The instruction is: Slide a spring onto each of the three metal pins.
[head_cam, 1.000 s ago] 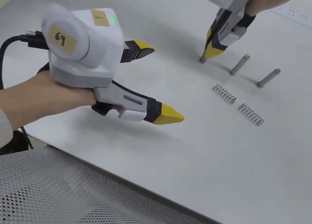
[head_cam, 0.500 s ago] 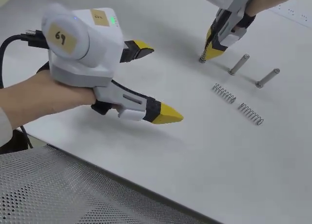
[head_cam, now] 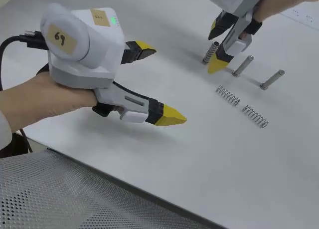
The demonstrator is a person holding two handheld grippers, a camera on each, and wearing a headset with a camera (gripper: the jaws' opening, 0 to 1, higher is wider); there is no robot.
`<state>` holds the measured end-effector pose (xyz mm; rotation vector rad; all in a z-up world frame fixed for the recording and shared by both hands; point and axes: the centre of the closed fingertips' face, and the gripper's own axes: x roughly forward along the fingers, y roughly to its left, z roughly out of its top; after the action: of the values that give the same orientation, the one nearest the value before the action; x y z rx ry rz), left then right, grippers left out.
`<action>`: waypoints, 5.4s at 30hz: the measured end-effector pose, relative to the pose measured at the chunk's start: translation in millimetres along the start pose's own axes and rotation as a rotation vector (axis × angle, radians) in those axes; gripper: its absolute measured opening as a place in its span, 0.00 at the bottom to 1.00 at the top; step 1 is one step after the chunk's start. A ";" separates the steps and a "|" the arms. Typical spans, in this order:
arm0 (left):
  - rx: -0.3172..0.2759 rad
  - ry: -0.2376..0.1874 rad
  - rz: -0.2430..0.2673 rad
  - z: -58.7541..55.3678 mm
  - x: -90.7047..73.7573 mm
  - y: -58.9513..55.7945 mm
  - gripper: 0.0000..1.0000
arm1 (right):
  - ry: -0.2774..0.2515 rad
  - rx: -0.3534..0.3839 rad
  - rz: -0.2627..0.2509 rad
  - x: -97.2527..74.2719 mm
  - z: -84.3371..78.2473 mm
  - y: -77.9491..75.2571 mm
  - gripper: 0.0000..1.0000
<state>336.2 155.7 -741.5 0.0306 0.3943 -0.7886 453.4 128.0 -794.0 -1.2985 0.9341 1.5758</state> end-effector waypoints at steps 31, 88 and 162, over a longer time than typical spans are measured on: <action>0.010 0.002 -0.010 8.1 1.4 0.9 0.87 | -0.374 0.211 -0.139 -31.9 6.3 8.0 0.99; 0.134 0.083 -0.140 25.2 33.5 -7.9 0.86 | -0.712 0.837 -0.486 -94.6 -163.8 146.6 0.98; 0.349 0.277 -0.384 -12.6 134.7 -7.7 0.11 | -0.725 0.991 -0.541 -93.1 -203.7 184.8 0.94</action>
<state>412.2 60.2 -800.3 0.4033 0.5286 -1.2323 355.6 -138.7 -734.0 -0.1903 0.6457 0.8173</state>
